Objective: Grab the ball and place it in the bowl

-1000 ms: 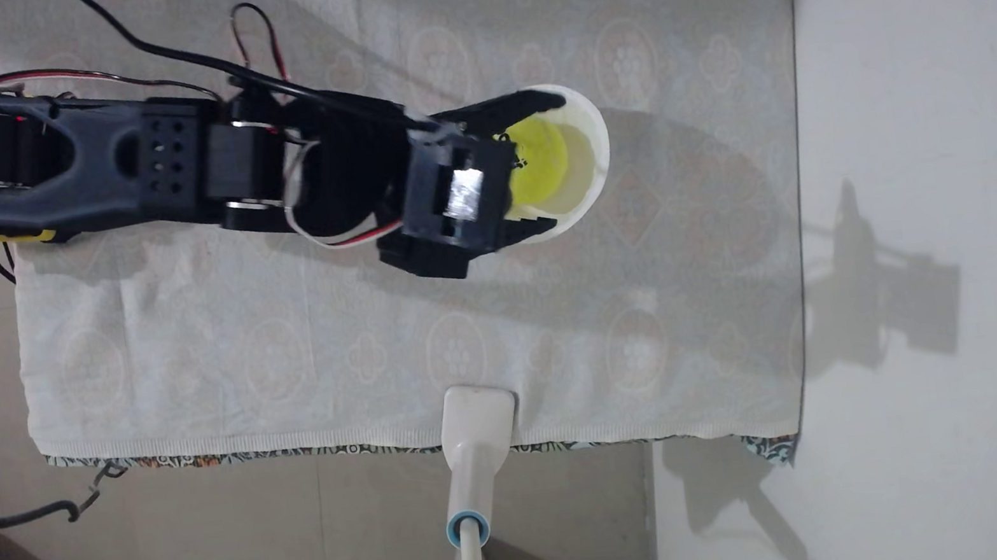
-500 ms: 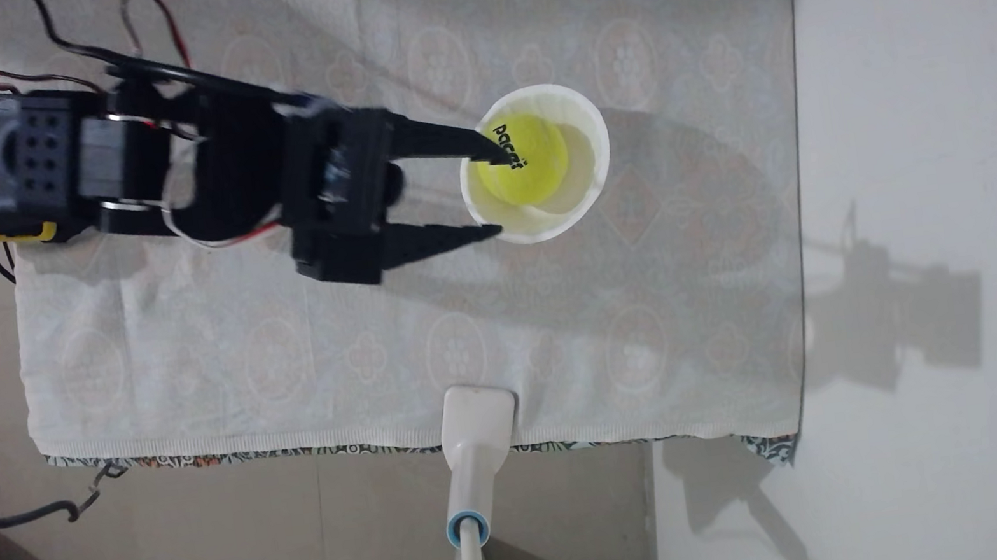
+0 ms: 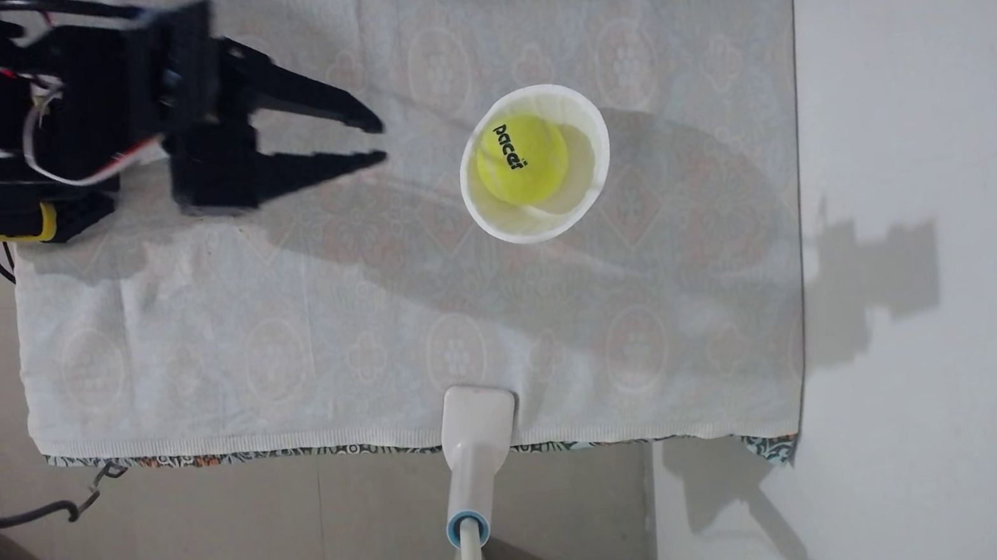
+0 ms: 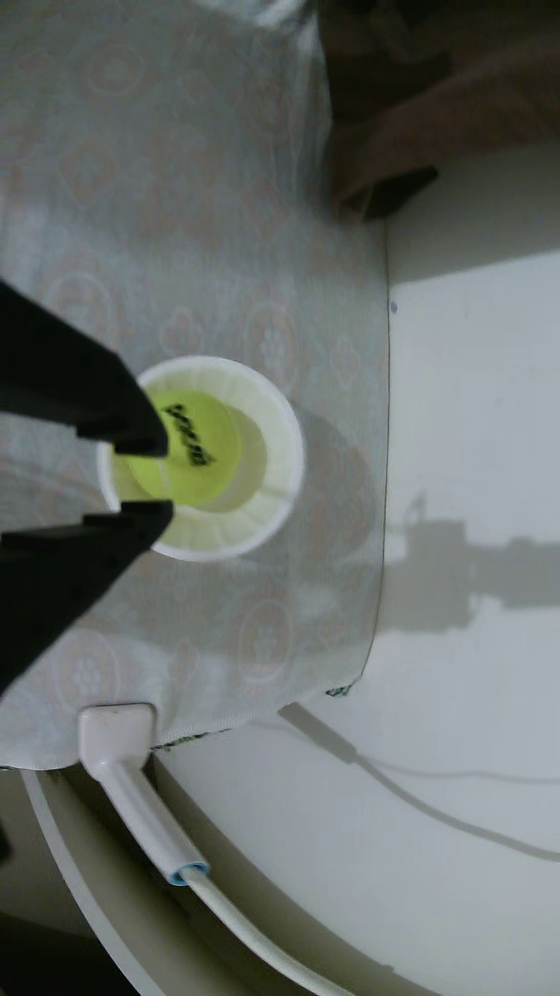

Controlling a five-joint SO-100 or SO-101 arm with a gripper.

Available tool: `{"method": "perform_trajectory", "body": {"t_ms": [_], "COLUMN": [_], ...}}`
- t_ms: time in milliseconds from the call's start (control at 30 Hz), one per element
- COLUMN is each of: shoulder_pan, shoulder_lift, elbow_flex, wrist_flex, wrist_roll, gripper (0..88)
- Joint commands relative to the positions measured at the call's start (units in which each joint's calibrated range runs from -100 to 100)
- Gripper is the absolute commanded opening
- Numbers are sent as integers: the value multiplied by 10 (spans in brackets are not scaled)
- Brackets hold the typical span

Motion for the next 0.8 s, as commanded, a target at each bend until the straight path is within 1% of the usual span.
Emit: {"method": "perform_trajectory", "body": {"t_ms": [0, 67, 200, 333, 633, 767], "shoulder_pan": [-16, -16, -13, -27, -32, -53], "shoulder_lift": [-88, -103, -124, -151, -196, -244], "elbow_flex": [58, 90, 155, 214, 312, 415], "wrist_flex": [12, 18, 13, 13, 12, -11], "wrist_roll": [-3, -8, -11, -14, -4, -2], "gripper": [18, 2, 2, 2, 2, 2]}}
